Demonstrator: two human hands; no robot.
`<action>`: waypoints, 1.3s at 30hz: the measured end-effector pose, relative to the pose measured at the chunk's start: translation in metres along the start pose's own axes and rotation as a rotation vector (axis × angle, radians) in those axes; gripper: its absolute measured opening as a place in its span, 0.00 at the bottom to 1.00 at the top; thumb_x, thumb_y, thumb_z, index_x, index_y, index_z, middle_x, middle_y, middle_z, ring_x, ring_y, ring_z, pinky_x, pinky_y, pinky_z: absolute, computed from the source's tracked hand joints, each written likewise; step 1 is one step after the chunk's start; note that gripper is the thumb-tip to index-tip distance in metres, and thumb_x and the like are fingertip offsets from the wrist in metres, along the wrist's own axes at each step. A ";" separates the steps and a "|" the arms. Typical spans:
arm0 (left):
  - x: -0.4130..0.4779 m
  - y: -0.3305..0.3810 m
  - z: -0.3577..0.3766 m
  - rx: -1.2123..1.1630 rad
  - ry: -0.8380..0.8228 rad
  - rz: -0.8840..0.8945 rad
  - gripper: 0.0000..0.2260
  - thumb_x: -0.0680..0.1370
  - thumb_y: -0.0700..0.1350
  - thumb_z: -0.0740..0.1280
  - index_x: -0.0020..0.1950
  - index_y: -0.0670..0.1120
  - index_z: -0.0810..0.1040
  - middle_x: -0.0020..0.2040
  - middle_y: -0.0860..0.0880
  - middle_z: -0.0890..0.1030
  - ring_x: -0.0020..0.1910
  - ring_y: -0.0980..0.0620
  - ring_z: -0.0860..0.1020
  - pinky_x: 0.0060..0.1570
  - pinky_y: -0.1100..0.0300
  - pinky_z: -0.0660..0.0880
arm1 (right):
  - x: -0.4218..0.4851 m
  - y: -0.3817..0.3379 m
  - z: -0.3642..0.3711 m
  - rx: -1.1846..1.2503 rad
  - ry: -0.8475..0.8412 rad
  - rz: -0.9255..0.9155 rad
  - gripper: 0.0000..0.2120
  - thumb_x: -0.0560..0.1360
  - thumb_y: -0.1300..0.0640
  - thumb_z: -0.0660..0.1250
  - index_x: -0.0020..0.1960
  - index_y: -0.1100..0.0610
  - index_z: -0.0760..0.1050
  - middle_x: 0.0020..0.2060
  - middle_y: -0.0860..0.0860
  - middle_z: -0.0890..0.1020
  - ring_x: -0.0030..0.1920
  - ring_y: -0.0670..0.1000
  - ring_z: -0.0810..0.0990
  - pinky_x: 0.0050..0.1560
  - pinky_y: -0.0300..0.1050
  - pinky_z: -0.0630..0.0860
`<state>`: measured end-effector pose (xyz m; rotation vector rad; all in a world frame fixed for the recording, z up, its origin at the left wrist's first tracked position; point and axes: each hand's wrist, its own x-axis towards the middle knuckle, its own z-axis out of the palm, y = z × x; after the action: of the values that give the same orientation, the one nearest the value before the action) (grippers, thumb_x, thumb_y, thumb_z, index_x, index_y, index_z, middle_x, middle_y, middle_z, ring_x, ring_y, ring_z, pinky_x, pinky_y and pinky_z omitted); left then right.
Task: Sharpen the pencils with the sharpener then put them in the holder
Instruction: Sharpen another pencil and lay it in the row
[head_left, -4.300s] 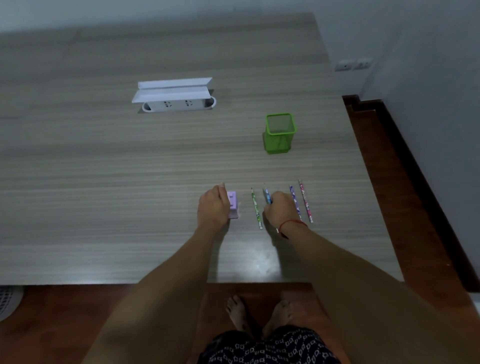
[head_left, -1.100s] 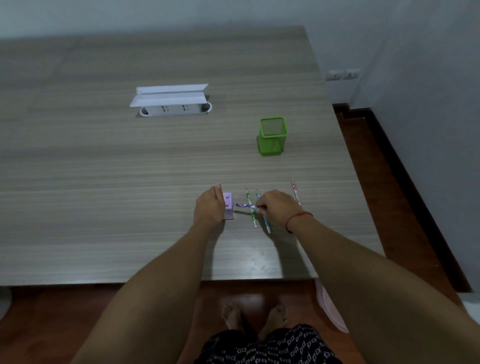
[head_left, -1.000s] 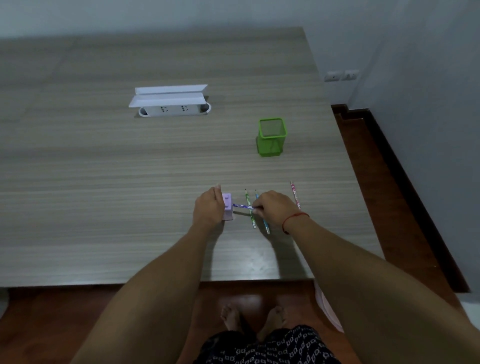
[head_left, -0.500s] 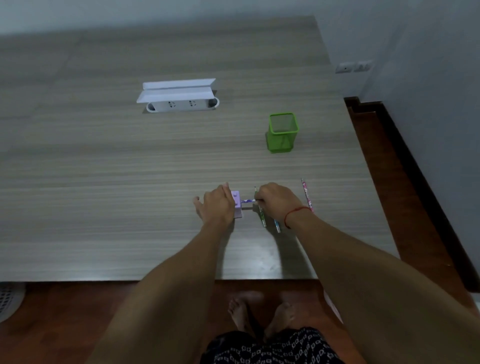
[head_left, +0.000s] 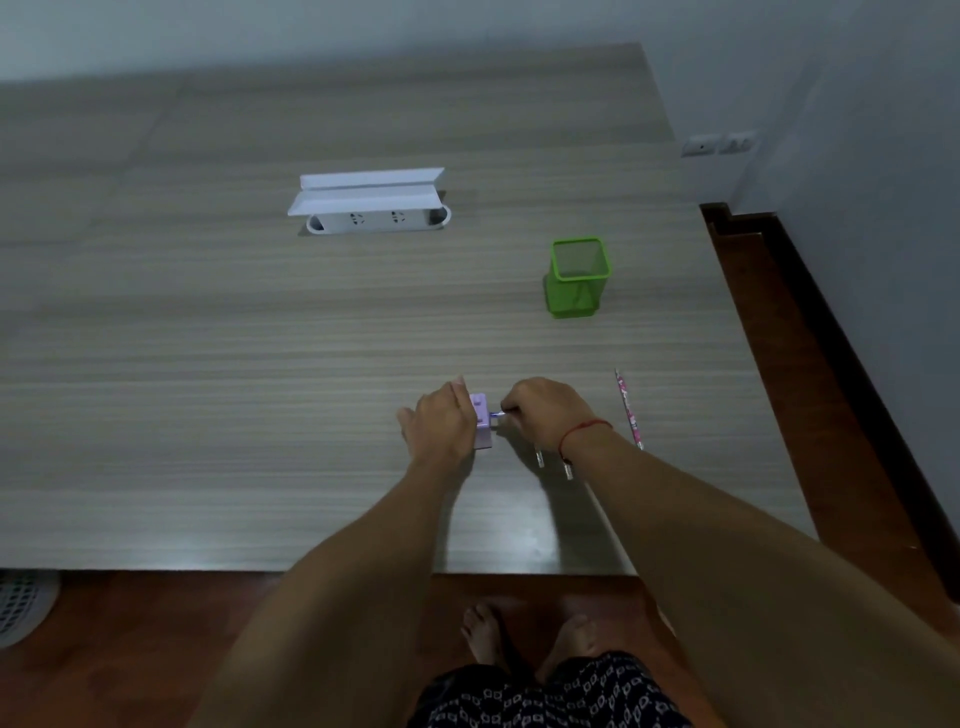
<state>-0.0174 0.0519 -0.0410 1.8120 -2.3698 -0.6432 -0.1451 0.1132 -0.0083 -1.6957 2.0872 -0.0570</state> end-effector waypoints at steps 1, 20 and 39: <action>0.002 -0.005 0.001 -0.082 -0.015 -0.016 0.16 0.82 0.46 0.49 0.59 0.46 0.74 0.58 0.44 0.79 0.60 0.42 0.75 0.62 0.47 0.62 | 0.001 -0.002 -0.003 0.002 0.005 0.009 0.12 0.75 0.52 0.64 0.54 0.55 0.81 0.56 0.55 0.81 0.57 0.58 0.78 0.53 0.47 0.74; 0.000 -0.056 -0.024 -0.154 -0.321 -0.007 0.09 0.70 0.37 0.71 0.46 0.33 0.82 0.46 0.34 0.82 0.49 0.41 0.82 0.42 0.58 0.70 | 0.000 -0.053 0.008 -0.082 -0.013 -0.056 0.22 0.72 0.57 0.69 0.64 0.57 0.69 0.59 0.58 0.73 0.57 0.61 0.78 0.52 0.52 0.76; 0.060 -0.024 -0.069 0.208 -0.414 0.225 0.09 0.72 0.38 0.70 0.49 0.36 0.84 0.49 0.37 0.84 0.49 0.43 0.83 0.52 0.54 0.77 | -0.005 -0.082 -0.010 -0.039 -0.093 0.023 0.17 0.78 0.60 0.59 0.65 0.64 0.70 0.62 0.63 0.76 0.63 0.63 0.76 0.60 0.51 0.72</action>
<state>0.0089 -0.0283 0.0021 1.5669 -2.9558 -0.8389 -0.0727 0.0955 0.0272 -1.6645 2.0513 0.0689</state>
